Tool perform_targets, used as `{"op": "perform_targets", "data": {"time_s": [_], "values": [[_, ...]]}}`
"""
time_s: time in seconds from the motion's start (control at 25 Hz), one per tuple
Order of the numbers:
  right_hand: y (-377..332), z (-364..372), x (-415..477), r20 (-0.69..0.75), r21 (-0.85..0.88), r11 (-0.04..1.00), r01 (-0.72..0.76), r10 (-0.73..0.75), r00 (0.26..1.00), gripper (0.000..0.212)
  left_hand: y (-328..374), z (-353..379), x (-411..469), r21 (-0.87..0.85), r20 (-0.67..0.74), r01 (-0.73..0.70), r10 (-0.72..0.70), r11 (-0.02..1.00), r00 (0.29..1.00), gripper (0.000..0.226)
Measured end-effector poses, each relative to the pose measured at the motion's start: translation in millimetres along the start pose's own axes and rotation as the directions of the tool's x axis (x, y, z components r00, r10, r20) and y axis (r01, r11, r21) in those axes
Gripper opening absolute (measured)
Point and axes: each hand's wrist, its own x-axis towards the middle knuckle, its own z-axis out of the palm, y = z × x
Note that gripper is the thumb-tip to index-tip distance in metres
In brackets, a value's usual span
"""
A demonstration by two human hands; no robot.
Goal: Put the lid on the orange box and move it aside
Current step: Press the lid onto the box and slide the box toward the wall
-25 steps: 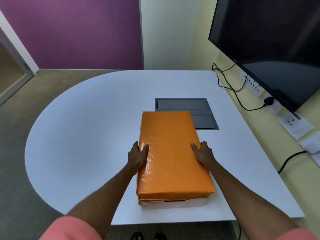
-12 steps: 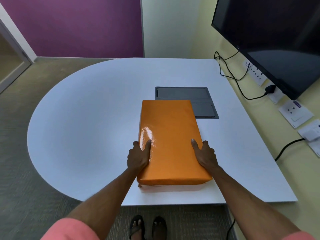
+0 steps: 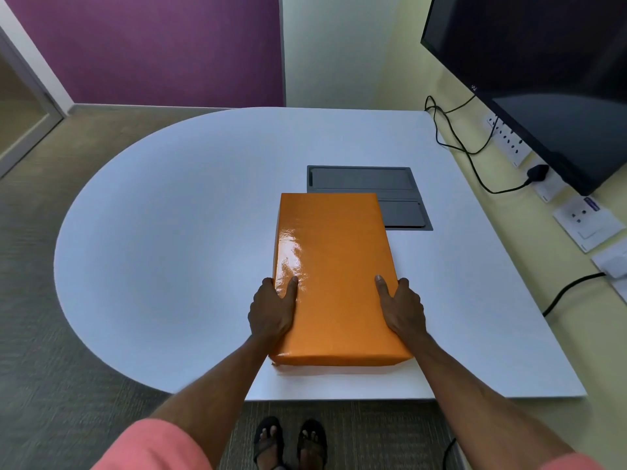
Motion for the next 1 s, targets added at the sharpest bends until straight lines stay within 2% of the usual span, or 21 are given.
{"op": "perform_targets", "data": {"time_s": [0.24,0.36,0.44,0.52,0.68,0.84,1.0], "values": [[3,0,4,0.005,-0.073,0.997,-0.006,0.006,1.000,0.069,-4,3,5,0.062,0.047,-0.006,0.003,0.998,0.999,0.073],[-6,-10,14,-0.020,-0.199,0.977,0.083,-0.088,0.996,0.075,2,-3,17,0.092,0.039,-0.014,0.011,0.996,0.999,0.079],[-21,-17,27,-0.024,-0.220,0.962,0.160,-0.169,0.985,0.077,13,-7,31,0.123,0.012,-0.066,0.065,0.990,0.998,0.085],[-40,-22,43,0.032,-0.209,0.950,0.231,-0.229,0.973,0.081,29,-11,51,0.163,0.052,-0.168,0.161,0.972,0.986,0.090],[-78,-21,69,0.181,-0.267,0.905,0.330,-0.290,0.940,0.090,63,-15,91,0.323,0.233,-0.375,0.311,0.869,0.921,0.096],[-96,-12,83,0.272,-0.357,0.867,0.348,-0.260,0.927,0.093,65,-10,108,0.370,0.327,-0.392,0.277,0.842,0.903,0.097],[-98,-6,90,0.297,-0.417,0.841,0.344,-0.232,0.926,0.094,64,-5,112,0.370,0.273,-0.394,0.307,0.842,0.912,0.090]]}}
